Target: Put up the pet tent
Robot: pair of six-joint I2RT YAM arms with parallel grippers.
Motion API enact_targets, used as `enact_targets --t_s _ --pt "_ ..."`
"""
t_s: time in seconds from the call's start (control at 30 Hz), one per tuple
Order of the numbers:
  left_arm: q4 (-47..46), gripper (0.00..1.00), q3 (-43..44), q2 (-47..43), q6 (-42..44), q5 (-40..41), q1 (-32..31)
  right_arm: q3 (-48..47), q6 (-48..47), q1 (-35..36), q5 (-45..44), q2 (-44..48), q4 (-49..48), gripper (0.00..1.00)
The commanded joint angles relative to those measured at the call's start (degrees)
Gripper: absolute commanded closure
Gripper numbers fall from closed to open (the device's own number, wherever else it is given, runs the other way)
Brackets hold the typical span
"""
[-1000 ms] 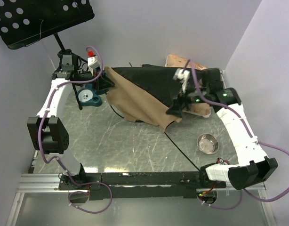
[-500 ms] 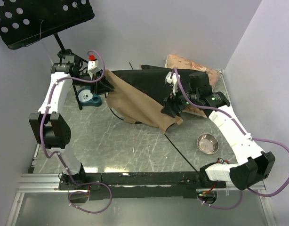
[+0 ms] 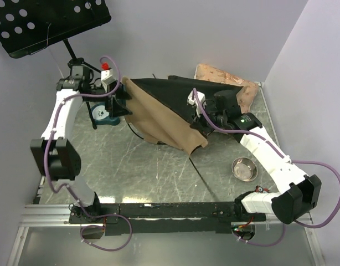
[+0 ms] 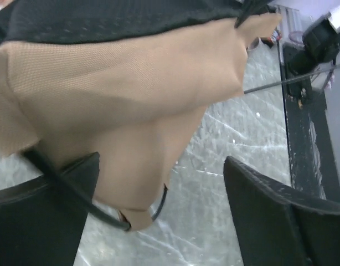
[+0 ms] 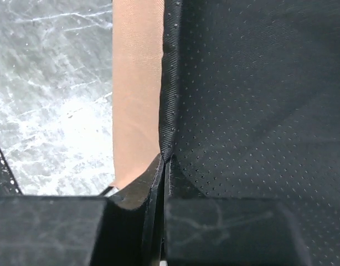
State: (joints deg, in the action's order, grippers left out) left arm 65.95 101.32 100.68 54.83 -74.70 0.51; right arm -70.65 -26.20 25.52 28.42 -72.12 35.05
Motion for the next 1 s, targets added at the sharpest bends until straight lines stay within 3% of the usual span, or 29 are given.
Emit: enact_targets --t_s 0.0,0.1,0.17,0.27,0.47,0.53,0.63,0.7,0.9,0.97 --pt "-30.4 0.0 -8.7 -10.2 -27.2 1.7 6.1 0.9 3.0 -0.3 -0.8 4.2 -3.0 1.0" --pt "-54.2 0.0 -17.8 -16.5 -46.3 2.7 10.5 2.2 6.1 -0.8 -1.4 8.3 -5.9 1.0" --pt "-64.2 0.0 -22.1 -19.8 -53.3 3.9 12.1 2.8 7.6 -0.8 -1.8 10.3 -7.4 1.0" --pt "-62.0 0.0 -22.9 -22.1 -51.8 5.1 12.2 1.2 9.9 -0.9 -2.6 11.7 -6.7 1.0" --pt "-59.0 0.01 -26.2 -27.5 -54.4 -3.0 9.9 -3.4 13.2 -3.0 -5.4 13.7 -8.2 1.0" --pt "-65.1 0.01 -30.4 -31.0 -61.7 -1.7 8.3 -6.1 13.4 -3.5 -6.4 14.2 -7.9 1.0" --pt "-84.7 0.01 -36.1 -34.5 -79.7 -0.4 7.0 -9.8 13.2 -4.5 -8.1 14.5 -7.7 1.0" --pt "-92.0 0.01 -37.4 -35.5 -87.1 0.7 5.2 -11.3 12.8 -5.2 -9.8 15.1 -7.9 1.0" --pt "-89.1 0.01 -34.6 -34.3 -83.6 3.5 -1.7 -15.4 14.5 -7.7 -10.8 16.5 -8.9 1.0" --pt "-89.6 0.03 -34.0 -32.8 -82.9 5.9 -3.8 -15.8 14.2 -7.8 -14.8 16.3 -9.7 1.0"
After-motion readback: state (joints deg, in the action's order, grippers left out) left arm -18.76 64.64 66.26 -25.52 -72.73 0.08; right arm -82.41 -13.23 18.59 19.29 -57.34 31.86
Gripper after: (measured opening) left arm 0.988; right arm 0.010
